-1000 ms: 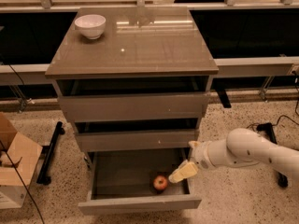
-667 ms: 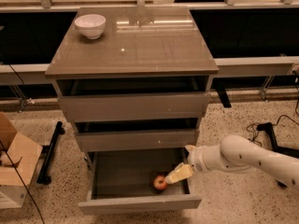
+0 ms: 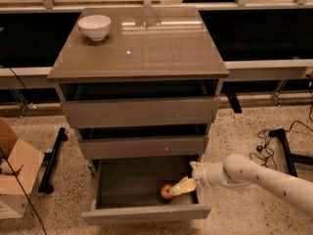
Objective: Pick apple from bottom drawer and place on counter
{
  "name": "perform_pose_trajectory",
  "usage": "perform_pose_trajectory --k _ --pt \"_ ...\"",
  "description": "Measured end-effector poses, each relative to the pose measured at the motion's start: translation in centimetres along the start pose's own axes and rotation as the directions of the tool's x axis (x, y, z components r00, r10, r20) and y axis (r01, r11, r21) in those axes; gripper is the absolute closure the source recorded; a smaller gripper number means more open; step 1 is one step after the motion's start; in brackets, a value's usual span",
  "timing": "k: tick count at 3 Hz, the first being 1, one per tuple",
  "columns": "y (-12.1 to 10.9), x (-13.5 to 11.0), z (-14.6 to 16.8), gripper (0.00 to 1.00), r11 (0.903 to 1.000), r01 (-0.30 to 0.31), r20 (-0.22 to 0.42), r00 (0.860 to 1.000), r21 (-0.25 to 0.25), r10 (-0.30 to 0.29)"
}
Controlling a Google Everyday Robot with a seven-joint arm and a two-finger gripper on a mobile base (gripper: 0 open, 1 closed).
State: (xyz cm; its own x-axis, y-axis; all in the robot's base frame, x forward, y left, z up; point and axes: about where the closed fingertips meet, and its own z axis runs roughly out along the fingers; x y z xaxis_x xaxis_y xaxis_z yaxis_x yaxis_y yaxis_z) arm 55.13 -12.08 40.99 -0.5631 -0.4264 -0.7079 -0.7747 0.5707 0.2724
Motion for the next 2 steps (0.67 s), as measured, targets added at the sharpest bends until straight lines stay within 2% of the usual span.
perform_pose_trajectory --k 1,2 --pt "-2.21 3.27 3.29 0.0 0.9939 -0.095 0.02 0.995 -0.055 0.097" --pt "-2.29 3.3 3.38 0.0 0.9939 -0.096 0.021 0.995 -0.054 0.098"
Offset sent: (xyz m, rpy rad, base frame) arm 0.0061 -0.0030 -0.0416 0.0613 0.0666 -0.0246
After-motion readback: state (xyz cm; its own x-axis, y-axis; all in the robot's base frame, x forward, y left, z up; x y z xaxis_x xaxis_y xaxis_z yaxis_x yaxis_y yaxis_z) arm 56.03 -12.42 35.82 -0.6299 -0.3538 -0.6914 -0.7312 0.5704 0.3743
